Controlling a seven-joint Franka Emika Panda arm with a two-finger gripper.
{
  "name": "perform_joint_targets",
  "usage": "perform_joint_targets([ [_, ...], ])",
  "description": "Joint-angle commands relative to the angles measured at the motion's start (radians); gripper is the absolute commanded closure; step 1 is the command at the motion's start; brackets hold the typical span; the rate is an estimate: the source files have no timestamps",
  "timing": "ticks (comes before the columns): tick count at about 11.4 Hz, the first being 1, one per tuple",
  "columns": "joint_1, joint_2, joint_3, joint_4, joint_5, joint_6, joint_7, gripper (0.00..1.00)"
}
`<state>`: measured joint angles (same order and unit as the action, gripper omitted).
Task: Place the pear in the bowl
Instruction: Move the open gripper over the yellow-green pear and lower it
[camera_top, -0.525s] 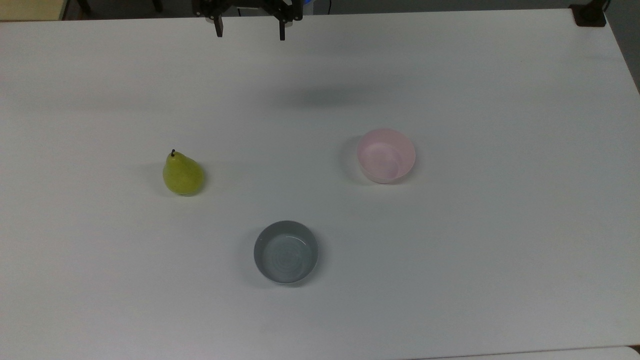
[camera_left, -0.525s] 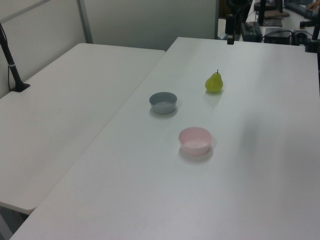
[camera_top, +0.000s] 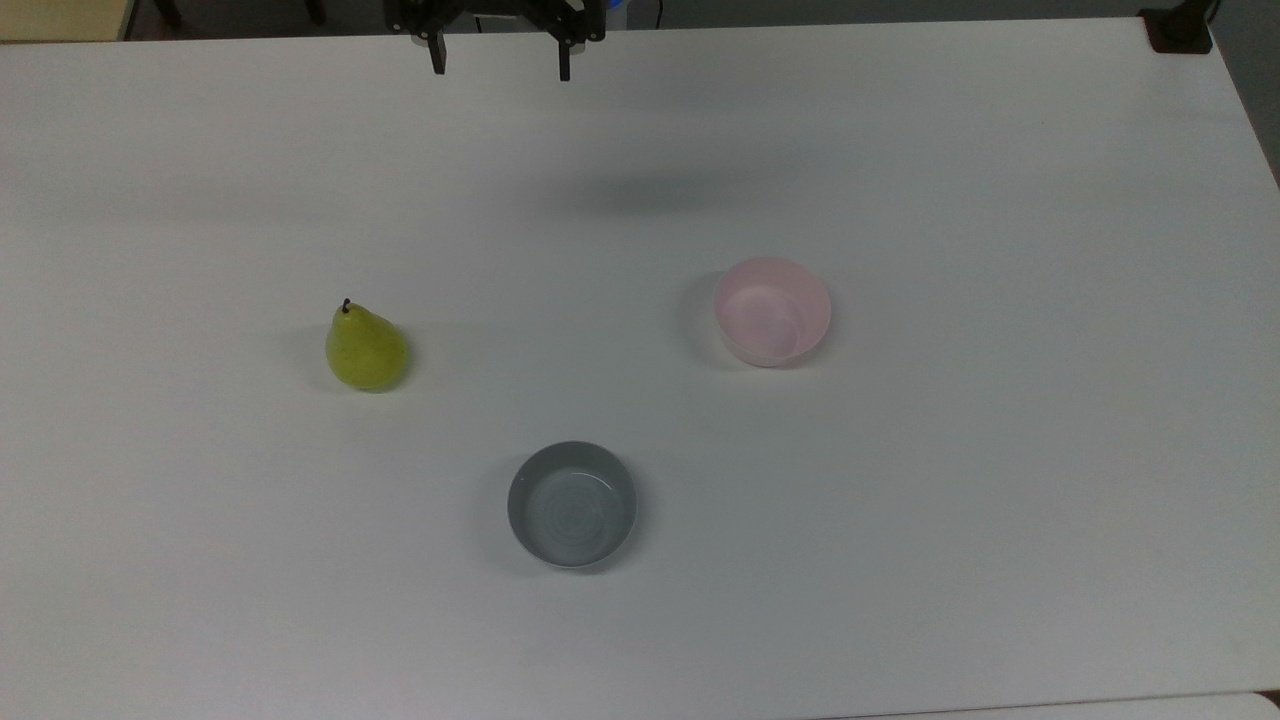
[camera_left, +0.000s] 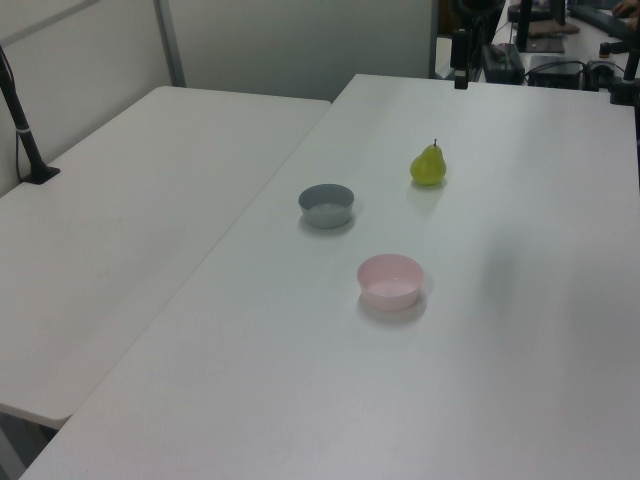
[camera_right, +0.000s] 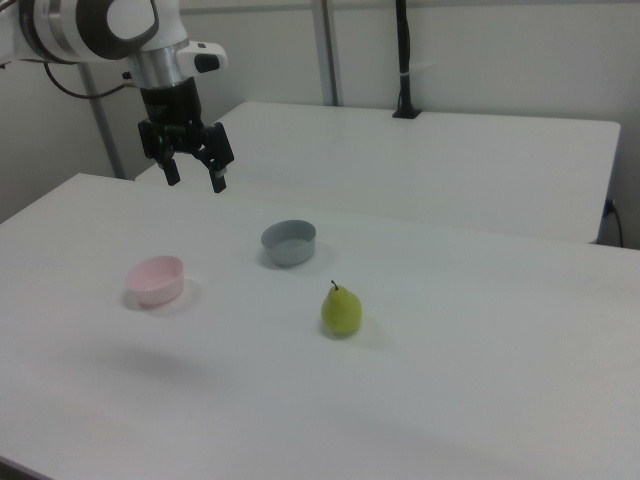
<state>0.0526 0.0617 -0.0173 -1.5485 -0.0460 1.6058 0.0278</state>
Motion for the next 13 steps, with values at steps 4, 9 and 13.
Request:
perform_joint_targets([
  [4, 0.0, -0.002, -0.004, -0.004, -0.005, -0.009, -0.006, 0.0],
  [9, -0.097, 0.059, -0.007, 0.022, -0.012, 0.046, -0.183, 0.0],
  [13, -0.175, 0.177, -0.007, 0.096, -0.012, 0.133, -0.255, 0.0],
])
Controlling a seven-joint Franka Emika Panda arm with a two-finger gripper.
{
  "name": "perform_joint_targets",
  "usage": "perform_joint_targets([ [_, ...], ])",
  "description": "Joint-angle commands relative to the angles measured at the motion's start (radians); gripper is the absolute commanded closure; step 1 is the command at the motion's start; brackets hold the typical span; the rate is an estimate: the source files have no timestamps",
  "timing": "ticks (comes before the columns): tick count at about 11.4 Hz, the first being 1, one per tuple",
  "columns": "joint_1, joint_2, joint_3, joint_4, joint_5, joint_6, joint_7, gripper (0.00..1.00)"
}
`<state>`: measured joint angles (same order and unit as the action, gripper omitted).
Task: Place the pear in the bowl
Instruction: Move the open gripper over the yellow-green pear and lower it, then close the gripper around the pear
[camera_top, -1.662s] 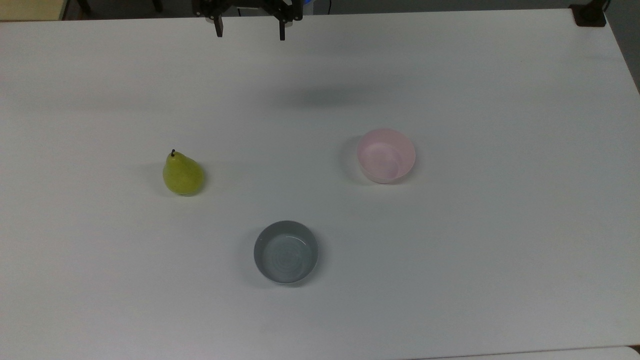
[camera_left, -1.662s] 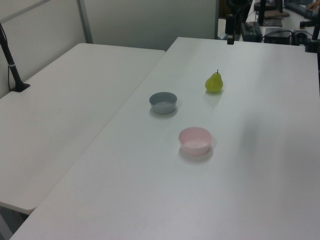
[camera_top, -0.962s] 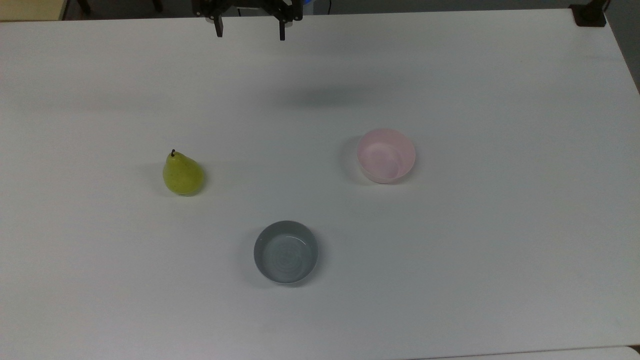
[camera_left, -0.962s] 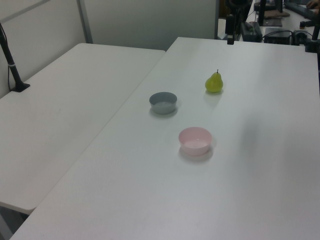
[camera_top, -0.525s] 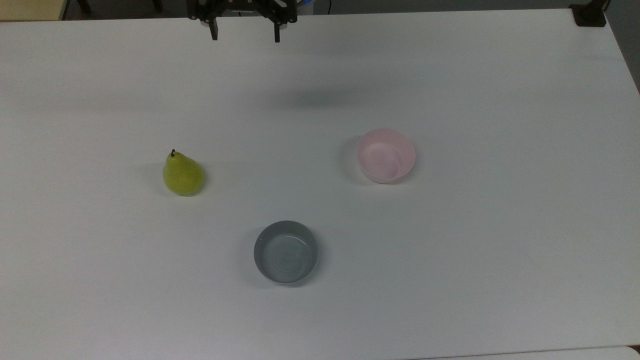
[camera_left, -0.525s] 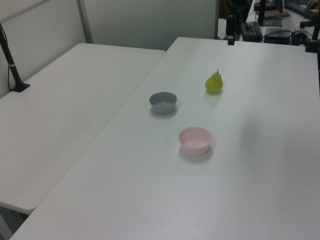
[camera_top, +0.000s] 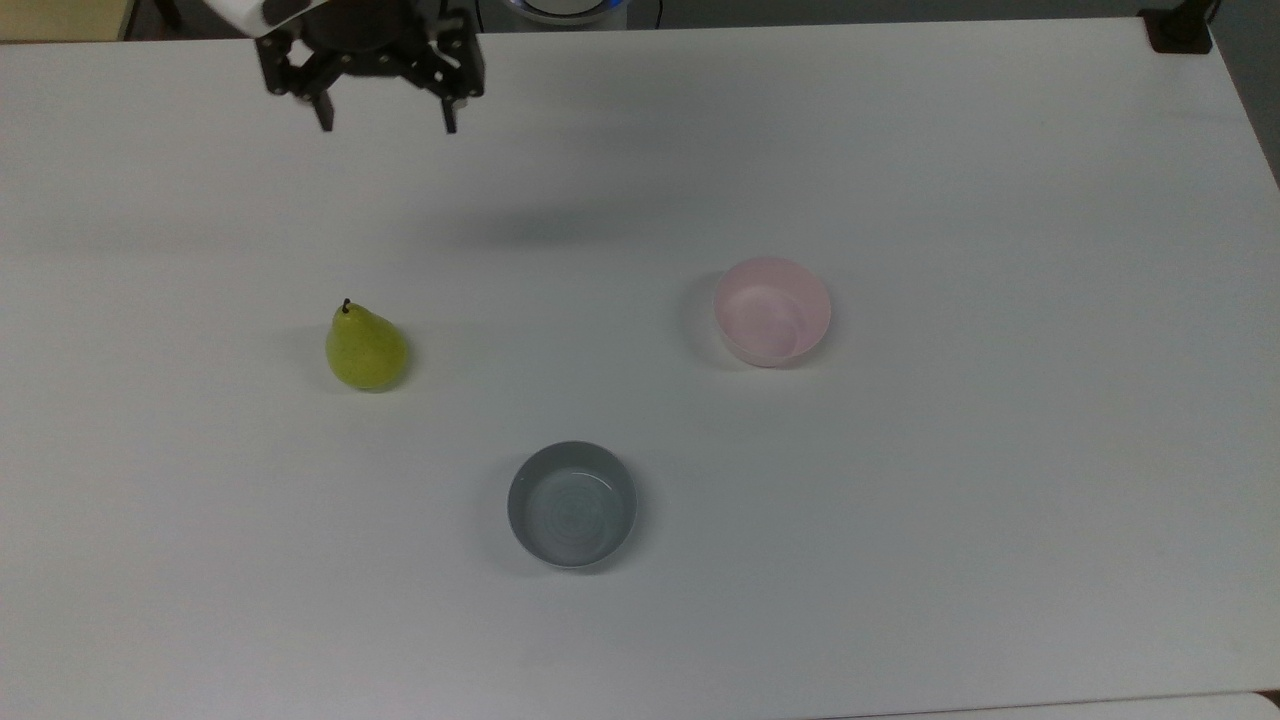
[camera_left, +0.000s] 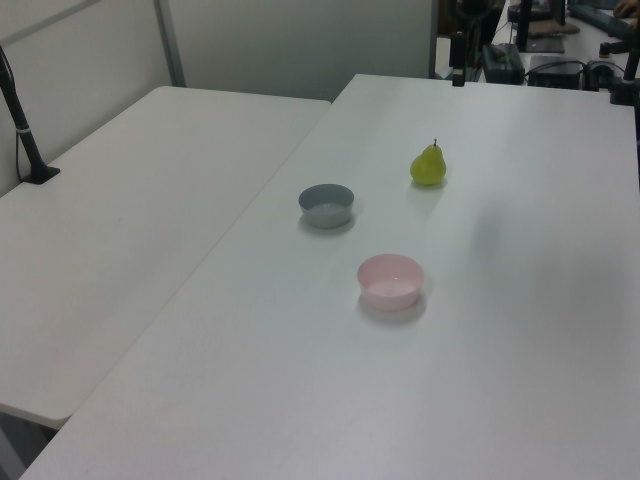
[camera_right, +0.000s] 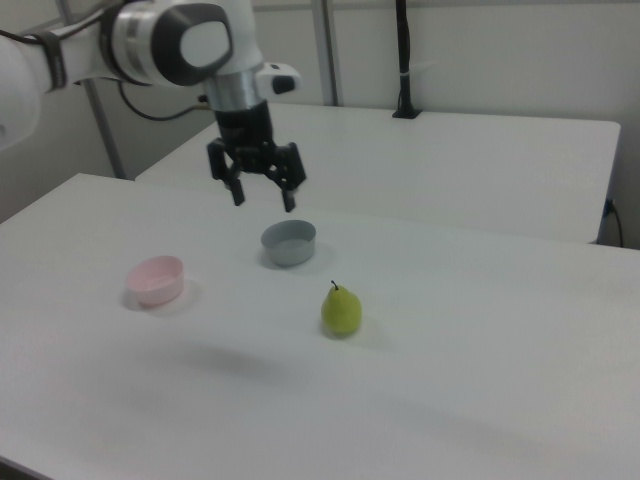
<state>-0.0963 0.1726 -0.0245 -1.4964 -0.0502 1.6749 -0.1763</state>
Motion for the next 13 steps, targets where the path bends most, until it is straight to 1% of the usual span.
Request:
perform_joint_targets([
  [1, -0.029, 0.086, 0.0, 0.039, -0.008, 0.104, -0.051, 0.0],
  [2, -0.036, 0.109, -0.002, 0.035, -0.014, 0.155, -0.051, 0.0],
  [4, -0.037, 0.139, -0.002, -0.036, -0.052, 0.277, -0.049, 0.0],
  [5, -0.039, 0.168, -0.002, -0.054, -0.063, 0.319, -0.049, 0.0],
  [7, -0.045, 0.237, -0.002, -0.056, -0.095, 0.362, -0.045, 0.0],
  [8, -0.045, 0.26, -0.002, -0.057, -0.1, 0.38, -0.042, 0.0],
  [10, -0.045, 0.289, -0.002, -0.074, -0.132, 0.39, -0.039, 0.0],
  [11, -0.046, 0.304, -0.002, -0.077, -0.134, 0.388, -0.037, 0.0],
  [12, -0.051, 0.306, -0.002, -0.091, -0.126, 0.388, 0.006, 0.0],
  [13, -0.059, 0.306, -0.002, -0.094, -0.126, 0.388, 0.106, 0.0],
])
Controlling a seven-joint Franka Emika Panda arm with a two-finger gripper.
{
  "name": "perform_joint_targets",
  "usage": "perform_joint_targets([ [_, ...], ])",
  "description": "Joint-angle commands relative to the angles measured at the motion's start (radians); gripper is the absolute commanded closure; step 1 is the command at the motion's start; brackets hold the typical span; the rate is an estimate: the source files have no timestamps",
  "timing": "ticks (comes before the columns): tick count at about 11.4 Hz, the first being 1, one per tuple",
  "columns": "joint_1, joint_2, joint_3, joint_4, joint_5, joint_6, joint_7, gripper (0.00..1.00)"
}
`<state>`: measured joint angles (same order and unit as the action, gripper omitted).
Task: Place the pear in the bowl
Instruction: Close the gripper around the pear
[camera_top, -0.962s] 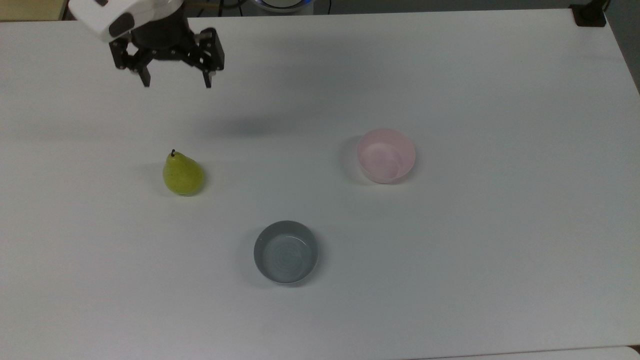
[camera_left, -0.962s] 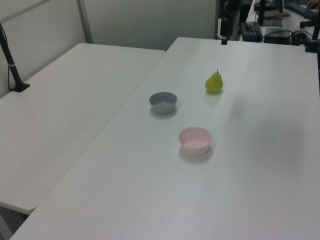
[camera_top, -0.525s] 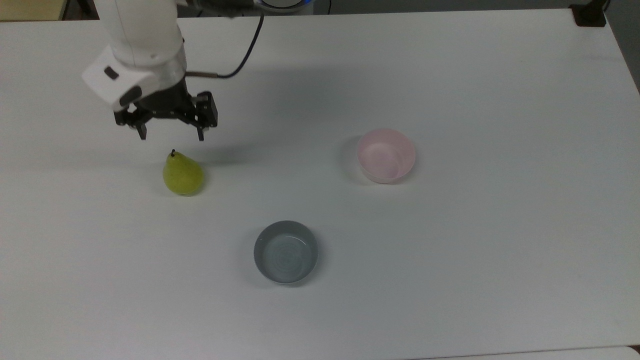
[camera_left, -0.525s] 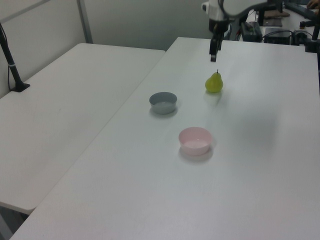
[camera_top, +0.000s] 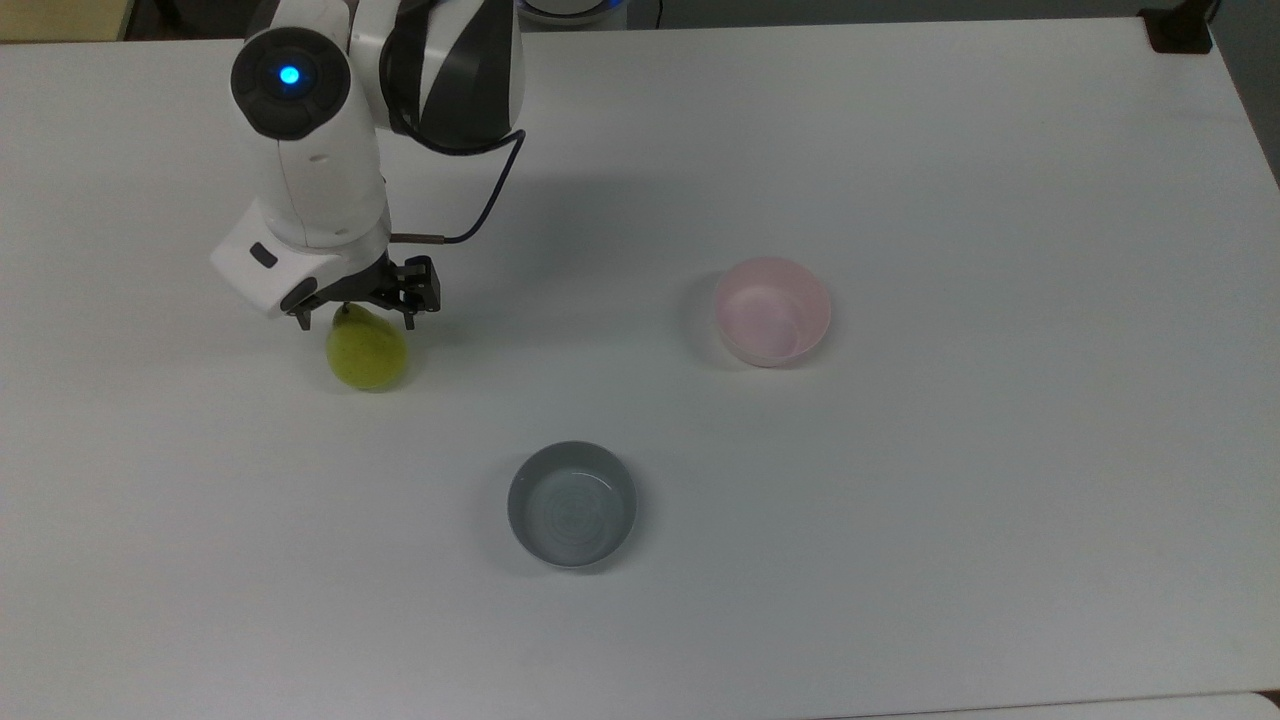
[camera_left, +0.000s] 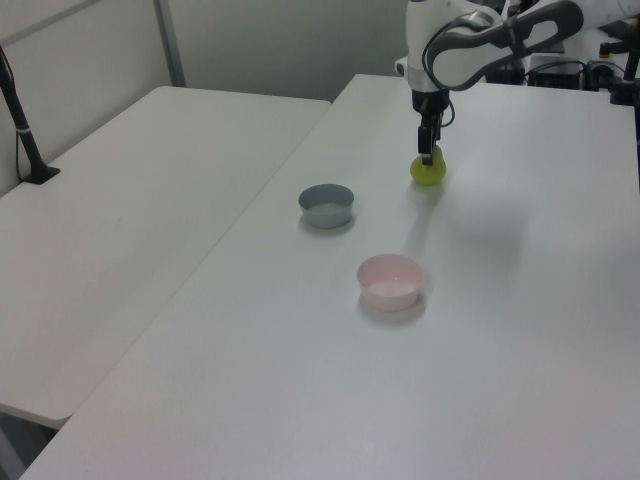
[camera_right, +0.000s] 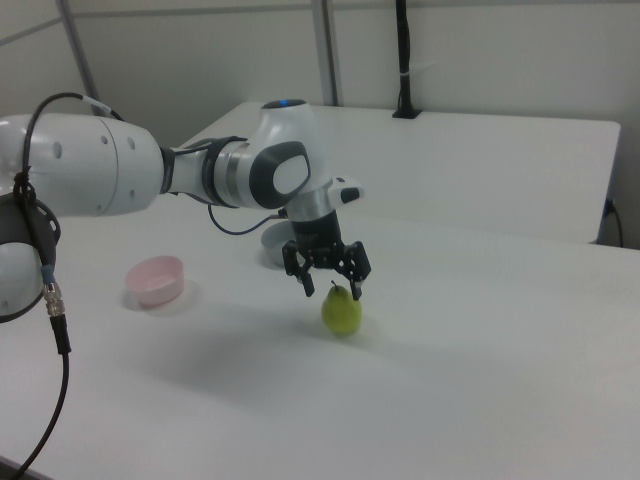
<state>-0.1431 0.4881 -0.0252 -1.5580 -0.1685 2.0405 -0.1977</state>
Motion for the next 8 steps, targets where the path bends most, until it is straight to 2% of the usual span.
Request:
perform_joint_targets([
  [1, -0.012, -0.008, -0.001, -0.042, -0.006, 0.026, 0.202, 0.0],
  [4, -0.013, 0.009, -0.001, -0.047, 0.011, 0.096, 0.286, 0.0],
  [7, -0.01, 0.024, 0.002, -0.047, 0.009, 0.112, 0.287, 0.0],
  [8, -0.01, 0.024, 0.002, -0.047, 0.007, 0.112, 0.285, 0.05],
])
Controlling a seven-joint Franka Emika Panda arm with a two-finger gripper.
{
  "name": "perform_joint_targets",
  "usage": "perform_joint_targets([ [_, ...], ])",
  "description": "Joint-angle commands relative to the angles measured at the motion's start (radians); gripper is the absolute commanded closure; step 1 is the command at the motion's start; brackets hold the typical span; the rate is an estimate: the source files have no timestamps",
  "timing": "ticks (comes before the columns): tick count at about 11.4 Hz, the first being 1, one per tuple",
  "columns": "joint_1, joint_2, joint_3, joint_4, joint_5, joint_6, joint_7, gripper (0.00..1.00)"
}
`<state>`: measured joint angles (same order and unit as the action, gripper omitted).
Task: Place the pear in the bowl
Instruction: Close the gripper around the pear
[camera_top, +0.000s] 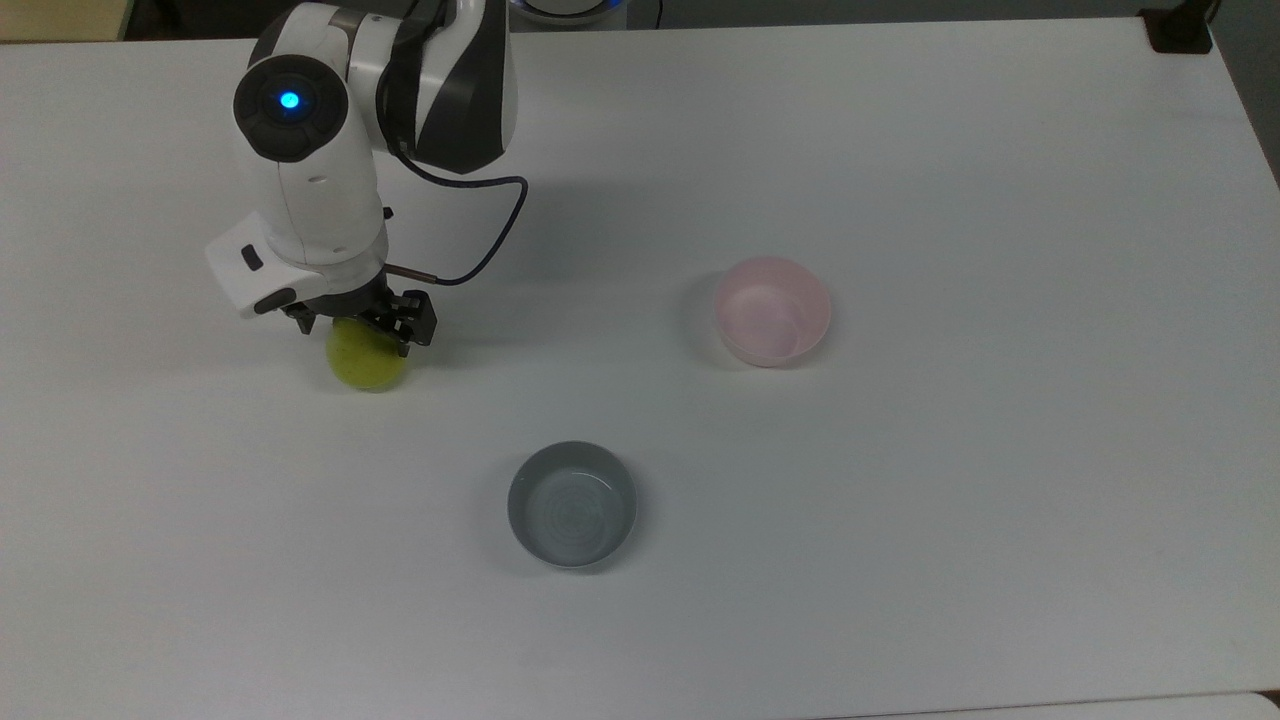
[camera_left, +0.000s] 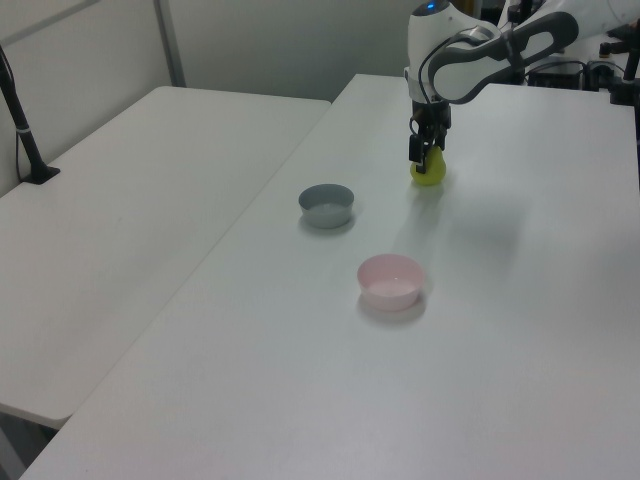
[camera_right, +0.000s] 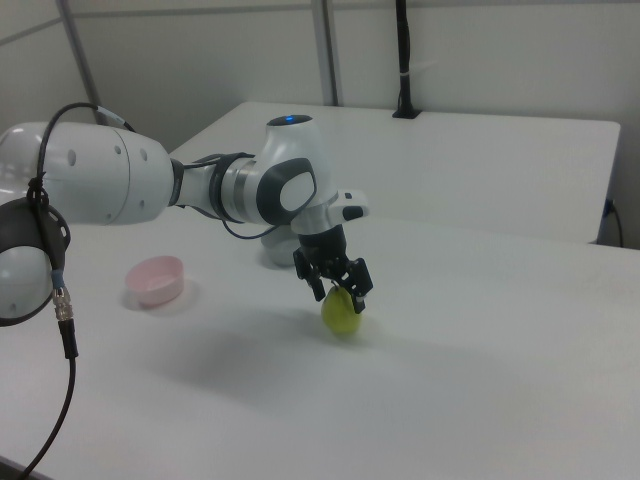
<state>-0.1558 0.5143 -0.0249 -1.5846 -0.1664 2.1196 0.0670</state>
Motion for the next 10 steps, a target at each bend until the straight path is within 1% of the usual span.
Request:
perform_joint_targets([
  [1, 0.002, -0.002, 0.002, -0.021, 0.004, 0.033, 0.016, 0.17],
  [3, 0.002, -0.006, 0.002, -0.034, -0.002, 0.025, 0.01, 0.47],
  [4, 0.002, -0.008, 0.002, -0.034, -0.004, 0.019, 0.008, 0.6],
  [5, 0.002, -0.011, 0.002, -0.034, -0.004, 0.016, 0.007, 0.65],
  [8, 0.004, -0.033, 0.002, -0.026, -0.004, -0.021, -0.019, 0.66],
  [10, 0.005, -0.059, 0.011, -0.014, -0.004, -0.064, -0.027, 0.66],
])
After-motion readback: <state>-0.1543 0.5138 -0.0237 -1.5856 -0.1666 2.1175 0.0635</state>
